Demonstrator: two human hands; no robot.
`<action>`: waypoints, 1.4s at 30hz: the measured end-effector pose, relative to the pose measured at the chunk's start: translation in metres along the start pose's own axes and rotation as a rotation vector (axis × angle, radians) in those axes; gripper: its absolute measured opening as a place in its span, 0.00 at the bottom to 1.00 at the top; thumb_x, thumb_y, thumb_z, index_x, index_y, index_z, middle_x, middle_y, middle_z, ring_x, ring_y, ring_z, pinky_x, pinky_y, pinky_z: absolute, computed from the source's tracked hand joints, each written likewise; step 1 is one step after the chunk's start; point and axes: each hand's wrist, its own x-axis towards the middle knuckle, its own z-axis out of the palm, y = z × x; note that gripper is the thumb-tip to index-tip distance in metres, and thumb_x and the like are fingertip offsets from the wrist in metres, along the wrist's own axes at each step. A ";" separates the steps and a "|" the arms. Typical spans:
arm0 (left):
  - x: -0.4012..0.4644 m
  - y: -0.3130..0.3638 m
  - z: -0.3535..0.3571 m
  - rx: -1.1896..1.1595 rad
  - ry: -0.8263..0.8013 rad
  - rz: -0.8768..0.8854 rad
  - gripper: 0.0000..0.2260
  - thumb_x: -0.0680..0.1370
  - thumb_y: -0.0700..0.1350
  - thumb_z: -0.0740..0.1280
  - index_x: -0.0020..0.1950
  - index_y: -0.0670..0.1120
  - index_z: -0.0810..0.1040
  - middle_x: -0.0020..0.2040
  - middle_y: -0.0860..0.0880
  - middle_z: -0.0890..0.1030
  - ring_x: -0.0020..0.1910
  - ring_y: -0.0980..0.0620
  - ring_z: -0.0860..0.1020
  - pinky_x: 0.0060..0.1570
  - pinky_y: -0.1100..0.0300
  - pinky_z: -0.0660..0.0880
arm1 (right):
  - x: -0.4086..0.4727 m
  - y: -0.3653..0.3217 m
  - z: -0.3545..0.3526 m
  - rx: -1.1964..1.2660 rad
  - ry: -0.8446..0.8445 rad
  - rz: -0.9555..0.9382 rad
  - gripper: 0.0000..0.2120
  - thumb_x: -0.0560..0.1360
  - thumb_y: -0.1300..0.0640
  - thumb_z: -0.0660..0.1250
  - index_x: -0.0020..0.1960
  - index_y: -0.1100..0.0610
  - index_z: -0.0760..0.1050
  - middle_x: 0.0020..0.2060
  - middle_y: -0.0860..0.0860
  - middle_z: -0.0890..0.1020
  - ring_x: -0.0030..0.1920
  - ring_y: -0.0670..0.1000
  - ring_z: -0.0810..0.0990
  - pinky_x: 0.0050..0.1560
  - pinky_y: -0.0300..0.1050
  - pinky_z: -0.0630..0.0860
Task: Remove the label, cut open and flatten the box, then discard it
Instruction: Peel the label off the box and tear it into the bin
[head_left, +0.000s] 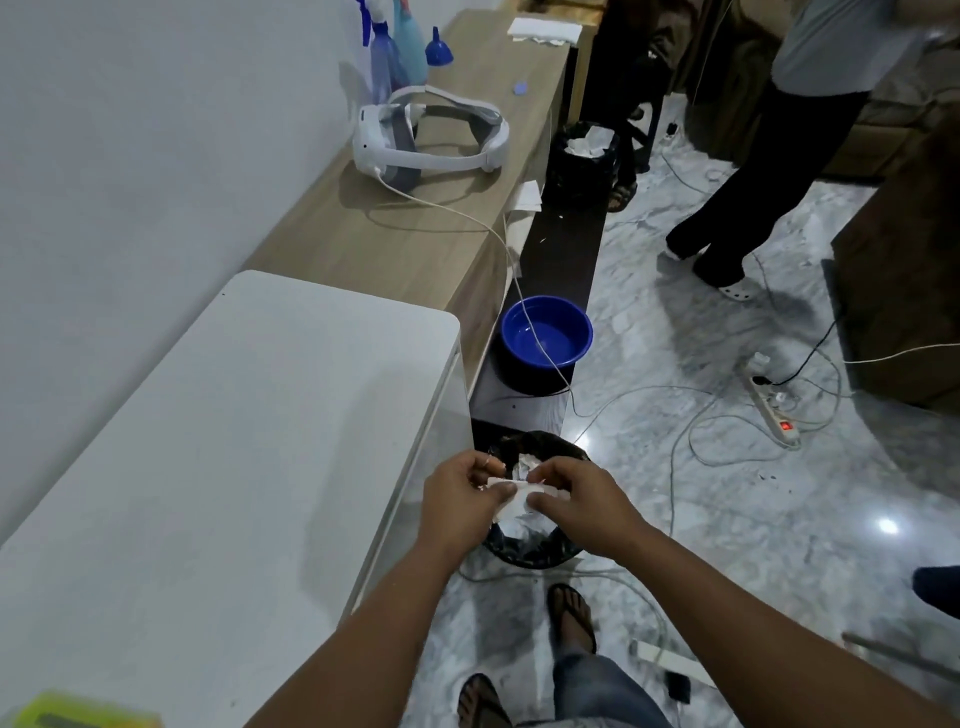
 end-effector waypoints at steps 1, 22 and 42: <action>0.003 -0.002 0.005 0.014 0.001 -0.014 0.06 0.71 0.41 0.77 0.42 0.50 0.82 0.39 0.50 0.83 0.33 0.60 0.79 0.32 0.68 0.75 | 0.004 0.005 0.000 -0.004 0.018 0.013 0.09 0.70 0.53 0.74 0.49 0.50 0.80 0.41 0.45 0.82 0.38 0.42 0.78 0.39 0.39 0.73; 0.103 -0.023 0.100 0.293 -0.134 -0.220 0.14 0.76 0.43 0.71 0.62 0.46 0.82 0.60 0.49 0.82 0.57 0.51 0.80 0.57 0.62 0.74 | 0.133 0.083 -0.015 -0.105 -0.050 0.144 0.04 0.74 0.62 0.69 0.48 0.57 0.78 0.34 0.46 0.77 0.35 0.46 0.75 0.36 0.38 0.69; 0.089 -0.009 0.068 0.193 -0.020 -0.297 0.14 0.78 0.45 0.67 0.64 0.49 0.81 0.61 0.51 0.82 0.57 0.53 0.79 0.55 0.65 0.71 | 0.139 0.058 -0.030 -0.127 -0.272 0.071 0.13 0.78 0.54 0.65 0.61 0.53 0.76 0.50 0.48 0.82 0.48 0.46 0.79 0.50 0.43 0.75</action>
